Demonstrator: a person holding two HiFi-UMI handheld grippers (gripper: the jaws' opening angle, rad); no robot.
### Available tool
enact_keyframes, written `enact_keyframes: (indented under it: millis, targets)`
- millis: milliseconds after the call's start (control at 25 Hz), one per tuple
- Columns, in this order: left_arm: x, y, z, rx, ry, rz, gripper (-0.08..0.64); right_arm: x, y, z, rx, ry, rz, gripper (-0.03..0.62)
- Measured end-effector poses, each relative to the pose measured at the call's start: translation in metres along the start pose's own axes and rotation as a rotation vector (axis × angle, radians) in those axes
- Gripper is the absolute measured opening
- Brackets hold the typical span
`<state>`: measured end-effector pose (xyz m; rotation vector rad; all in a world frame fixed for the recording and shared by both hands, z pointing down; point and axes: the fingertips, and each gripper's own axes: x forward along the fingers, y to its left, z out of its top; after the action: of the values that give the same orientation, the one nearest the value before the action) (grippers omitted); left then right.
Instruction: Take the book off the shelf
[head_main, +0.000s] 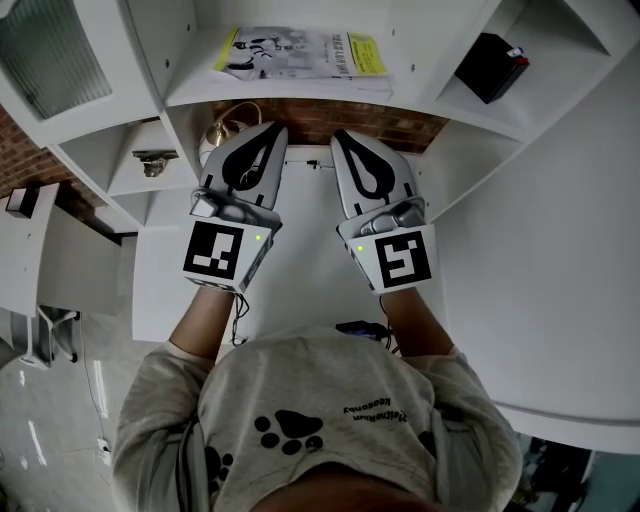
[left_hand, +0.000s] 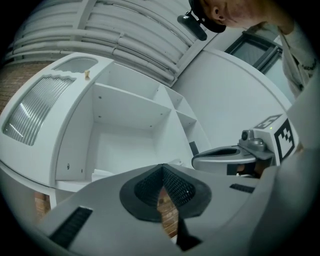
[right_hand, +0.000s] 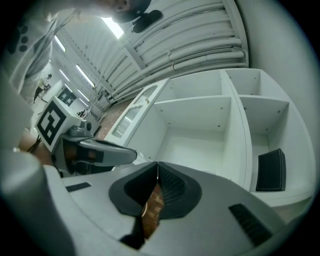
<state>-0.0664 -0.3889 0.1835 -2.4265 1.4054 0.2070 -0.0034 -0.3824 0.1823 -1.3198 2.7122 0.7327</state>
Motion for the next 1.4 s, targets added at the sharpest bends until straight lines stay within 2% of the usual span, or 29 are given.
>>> enact_keyframes:
  millis: [120, 360, 720, 840, 1200, 1400]
  targets:
    - [0.008, 0.004, 0.0, -0.015, 0.003, -0.003, 0.01, 0.006, -0.002, -0.001, -0.026, 0.009, 0.017, 0.018]
    - [0.017, 0.007, 0.002, 0.002, -0.001, -0.013, 0.01, 0.015, -0.006, -0.003, -0.068, 0.029, 0.046, 0.018]
    - [0.028, 0.014, -0.003, 0.005, 0.009, -0.015, 0.01, 0.035, -0.021, -0.007, -0.207, 0.088, 0.087, 0.024]
    - [0.031, 0.019, -0.005, 0.003, 0.015, -0.01, 0.009, 0.043, -0.024, -0.01, -0.28, 0.136, 0.116, 0.085]
    - [0.039, 0.025, -0.014, -0.008, 0.025, -0.002, 0.009, 0.065, -0.032, -0.021, -0.544, 0.277, 0.234, 0.159]
    - [0.042, 0.027, -0.016, -0.015, 0.03, 0.002, 0.009, 0.071, -0.034, -0.031, -0.635, 0.393, 0.332, 0.207]
